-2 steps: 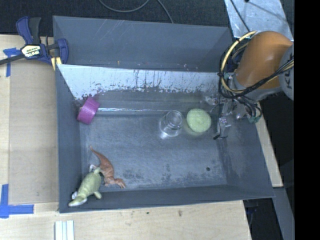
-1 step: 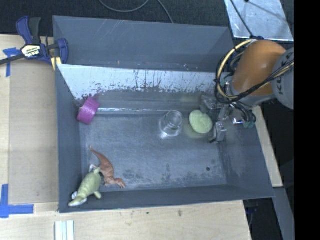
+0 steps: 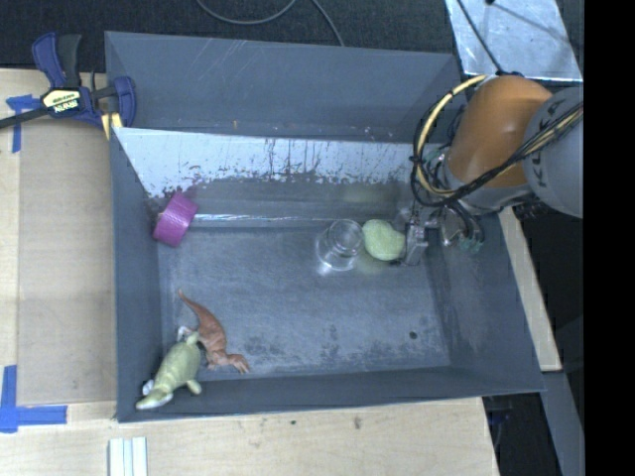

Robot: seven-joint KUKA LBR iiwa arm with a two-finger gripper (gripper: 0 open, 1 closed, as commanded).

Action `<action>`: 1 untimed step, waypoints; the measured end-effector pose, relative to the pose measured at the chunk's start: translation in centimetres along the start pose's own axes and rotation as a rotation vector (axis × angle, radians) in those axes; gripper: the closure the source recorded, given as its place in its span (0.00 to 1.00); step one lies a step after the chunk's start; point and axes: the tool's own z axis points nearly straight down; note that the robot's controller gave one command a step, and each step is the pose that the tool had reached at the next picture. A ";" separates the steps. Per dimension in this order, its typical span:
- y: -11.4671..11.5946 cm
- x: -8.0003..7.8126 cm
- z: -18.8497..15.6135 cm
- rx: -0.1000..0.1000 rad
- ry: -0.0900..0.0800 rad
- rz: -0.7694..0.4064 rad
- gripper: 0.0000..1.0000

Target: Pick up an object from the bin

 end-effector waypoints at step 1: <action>0.0 0.0 0.0 0.000 0.000 -0.002 1.00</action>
Offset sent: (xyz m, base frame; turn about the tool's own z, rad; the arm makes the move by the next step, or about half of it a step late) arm 0.0001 0.0000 0.0108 0.0000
